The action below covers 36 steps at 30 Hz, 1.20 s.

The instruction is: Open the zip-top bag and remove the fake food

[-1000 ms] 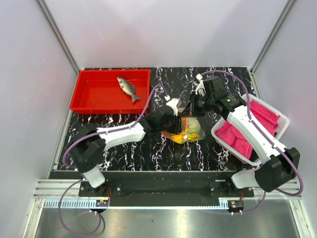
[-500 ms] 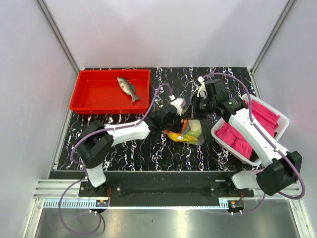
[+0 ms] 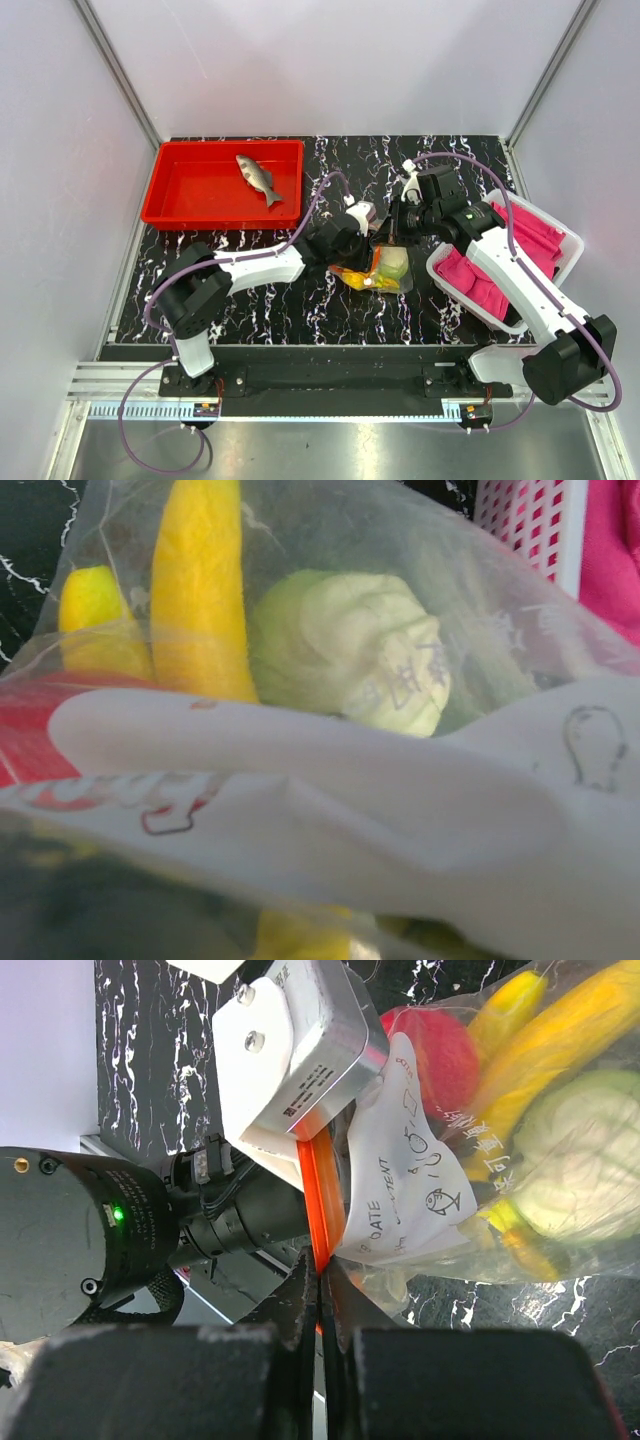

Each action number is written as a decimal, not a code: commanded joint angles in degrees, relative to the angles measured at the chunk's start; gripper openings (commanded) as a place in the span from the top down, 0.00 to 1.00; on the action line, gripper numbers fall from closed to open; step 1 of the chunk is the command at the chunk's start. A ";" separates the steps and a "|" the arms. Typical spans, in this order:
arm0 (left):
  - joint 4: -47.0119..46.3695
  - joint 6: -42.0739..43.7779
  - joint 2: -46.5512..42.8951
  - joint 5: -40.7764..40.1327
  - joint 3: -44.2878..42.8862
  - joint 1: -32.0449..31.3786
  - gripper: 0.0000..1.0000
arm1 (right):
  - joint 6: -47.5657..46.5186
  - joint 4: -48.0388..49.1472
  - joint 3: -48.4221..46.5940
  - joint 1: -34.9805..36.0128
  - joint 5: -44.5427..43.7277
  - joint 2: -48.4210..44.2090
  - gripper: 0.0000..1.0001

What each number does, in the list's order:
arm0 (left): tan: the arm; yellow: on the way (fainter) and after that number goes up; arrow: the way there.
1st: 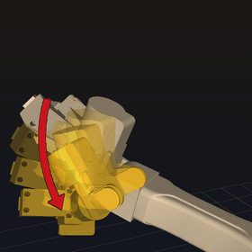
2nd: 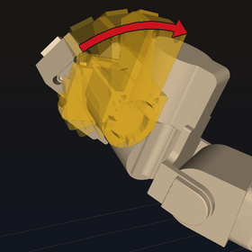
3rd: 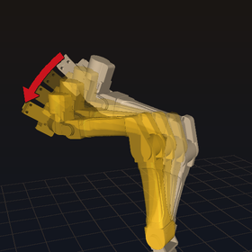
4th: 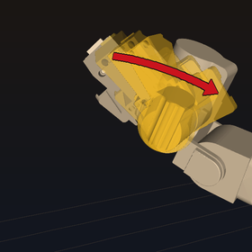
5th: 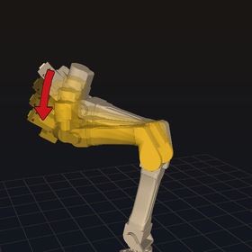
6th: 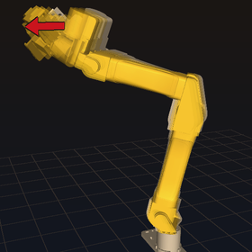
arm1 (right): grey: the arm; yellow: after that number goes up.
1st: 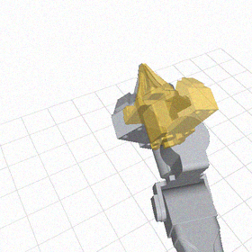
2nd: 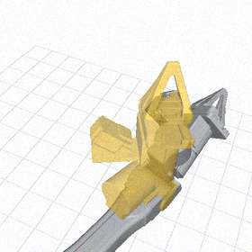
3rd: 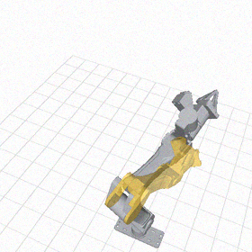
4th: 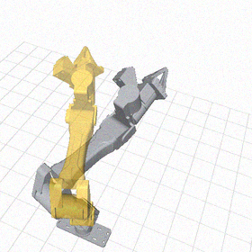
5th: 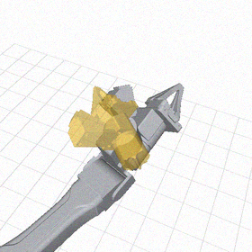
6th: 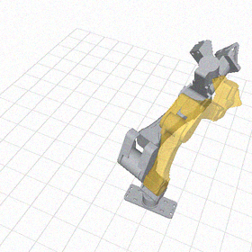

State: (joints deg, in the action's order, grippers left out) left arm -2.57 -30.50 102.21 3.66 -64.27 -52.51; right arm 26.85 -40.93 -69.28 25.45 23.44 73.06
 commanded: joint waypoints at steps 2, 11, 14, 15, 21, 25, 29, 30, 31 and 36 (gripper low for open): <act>5.38 1.41 1.59 -5.15 -0.42 -0.49 0.65 | -0.48 2.61 -0.25 -0.32 -0.24 -2.22 1.00; 7.66 1.76 -5.26 -6.56 -0.94 -0.49 0.99 | -0.48 2.69 0.72 -0.58 -0.94 -2.30 1.00; 8.72 1.76 -7.81 -6.65 -1.30 -0.49 1.00 | -0.57 2.61 1.42 -0.67 -1.99 -2.48 1.00; 8.89 1.67 -9.04 -6.74 -1.30 -0.49 1.00 | -0.66 2.61 1.51 -0.67 -2.26 -2.39 1.00; 9.60 1.76 -13.70 -9.11 -0.77 -0.49 1.00 | -0.66 2.78 2.56 -0.84 -3.31 -3.09 1.00; 8.64 2.90 -16.25 -6.75 -0.68 -0.49 1.00 | -0.49 2.87 3.27 -0.93 -4.19 -2.83 1.00; 5.48 3.78 -19.76 -4.63 1.07 -0.49 1.00 | -0.48 3.05 3.53 -1.02 -4.72 -2.57 1.00; 4.42 4.04 -20.64 -4.37 1.77 -0.49 1.00 | -0.31 3.05 3.53 -1.02 -5.07 -2.39 1.00; 2.76 4.22 -21.52 -4.02 2.48 -0.49 1.00 | -0.05 3.13 3.45 -1.11 -5.25 -2.22 1.00; -2.08 6.33 -28.37 -0.59 6.08 -0.22 1.00 | 0.13 3.14 3.36 -1.02 -5.60 -1.69 1.00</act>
State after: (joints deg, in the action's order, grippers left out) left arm 2.96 -26.94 79.90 -0.14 -59.86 -52.84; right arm 26.87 -39.66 -65.78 24.86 19.97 71.42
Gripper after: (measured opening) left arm 0.042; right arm 0.010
